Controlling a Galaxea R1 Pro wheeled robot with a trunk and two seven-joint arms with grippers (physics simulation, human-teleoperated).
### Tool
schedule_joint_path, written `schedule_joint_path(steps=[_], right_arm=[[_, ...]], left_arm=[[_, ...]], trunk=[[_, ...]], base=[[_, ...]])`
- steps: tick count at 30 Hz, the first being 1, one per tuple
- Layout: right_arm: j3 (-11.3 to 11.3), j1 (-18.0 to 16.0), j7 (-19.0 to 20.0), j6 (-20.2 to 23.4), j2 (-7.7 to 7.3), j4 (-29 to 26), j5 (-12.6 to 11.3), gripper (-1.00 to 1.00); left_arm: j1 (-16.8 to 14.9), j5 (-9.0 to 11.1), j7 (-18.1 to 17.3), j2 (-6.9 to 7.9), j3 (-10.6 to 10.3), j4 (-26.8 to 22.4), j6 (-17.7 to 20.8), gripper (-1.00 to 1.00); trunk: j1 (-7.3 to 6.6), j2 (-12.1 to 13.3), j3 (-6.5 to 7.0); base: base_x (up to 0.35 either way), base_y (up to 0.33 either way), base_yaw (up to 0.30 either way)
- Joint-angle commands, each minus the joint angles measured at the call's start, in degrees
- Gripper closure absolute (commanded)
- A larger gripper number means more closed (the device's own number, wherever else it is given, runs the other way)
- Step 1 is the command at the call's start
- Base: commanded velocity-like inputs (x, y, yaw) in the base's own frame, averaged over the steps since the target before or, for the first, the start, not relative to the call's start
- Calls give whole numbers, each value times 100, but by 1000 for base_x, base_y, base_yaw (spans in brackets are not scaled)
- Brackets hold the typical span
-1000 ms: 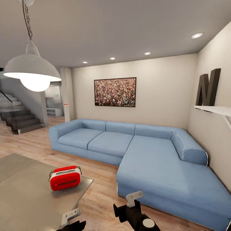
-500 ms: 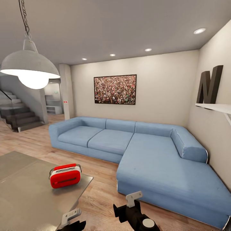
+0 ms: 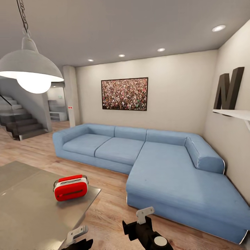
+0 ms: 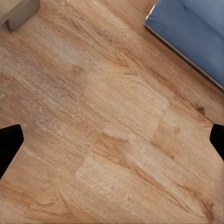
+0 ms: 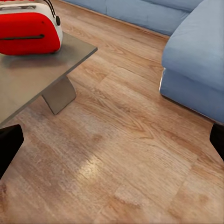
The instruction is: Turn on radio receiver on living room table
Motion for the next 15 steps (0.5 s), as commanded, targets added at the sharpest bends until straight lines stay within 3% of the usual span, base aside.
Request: schedule_joint_path(steps=[1, 15], right_arm=[[0, 1, 0, 1, 0, 0, 0, -100], [0, 3, 0, 3, 0, 0, 0, -100]], left_arm=[[0, 0, 0, -1, 0, 0, 0, -100], [0, 0, 0, -6, -1, 0, 0, -100]], trunk=[[0, 0, -10], [0, 0, -142]], base=[[0, 0, 0], [0, 0, 0]])
